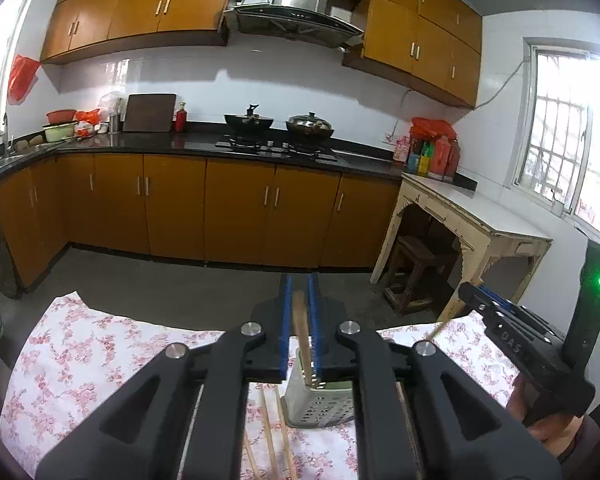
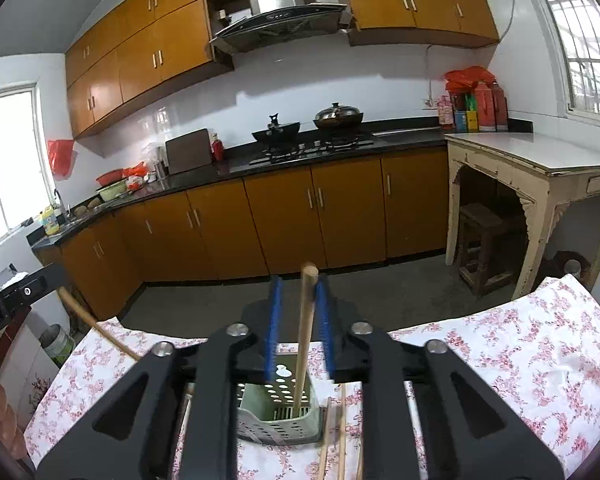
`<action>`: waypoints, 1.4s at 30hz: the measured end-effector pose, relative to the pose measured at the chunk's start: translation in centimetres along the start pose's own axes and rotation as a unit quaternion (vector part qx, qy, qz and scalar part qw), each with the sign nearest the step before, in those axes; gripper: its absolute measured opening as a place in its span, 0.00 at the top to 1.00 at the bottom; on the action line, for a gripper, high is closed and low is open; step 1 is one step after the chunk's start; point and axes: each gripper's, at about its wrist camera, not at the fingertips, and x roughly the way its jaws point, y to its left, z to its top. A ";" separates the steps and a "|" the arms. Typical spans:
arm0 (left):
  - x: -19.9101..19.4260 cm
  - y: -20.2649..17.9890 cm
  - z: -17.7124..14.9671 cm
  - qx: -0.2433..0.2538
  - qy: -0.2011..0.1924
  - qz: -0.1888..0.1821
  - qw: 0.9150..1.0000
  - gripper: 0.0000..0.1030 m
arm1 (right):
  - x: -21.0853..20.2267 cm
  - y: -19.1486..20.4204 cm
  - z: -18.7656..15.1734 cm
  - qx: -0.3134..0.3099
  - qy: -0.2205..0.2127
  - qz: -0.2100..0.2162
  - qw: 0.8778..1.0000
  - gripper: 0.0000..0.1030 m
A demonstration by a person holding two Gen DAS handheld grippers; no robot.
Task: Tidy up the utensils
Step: 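Lower both chopsticks into the green holder and open both tools, then move both open tools back down toward the remaining chopsticks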
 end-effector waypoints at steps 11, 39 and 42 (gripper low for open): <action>-5.8 2.6 -0.5 -0.024 -0.044 0.014 0.999 0.67 | -5.3 -0.8 0.9 -0.008 -0.048 -0.016 0.999 0.71; -0.8 8.7 -23.3 -0.042 0.191 0.075 0.978 0.40 | 1.9 -6.3 -21.2 0.010 0.241 -0.061 0.969 0.75; -0.5 8.3 -23.5 -0.042 0.195 0.067 0.978 0.43 | 1.9 -5.4 -21.6 -0.029 0.236 -0.080 0.968 0.81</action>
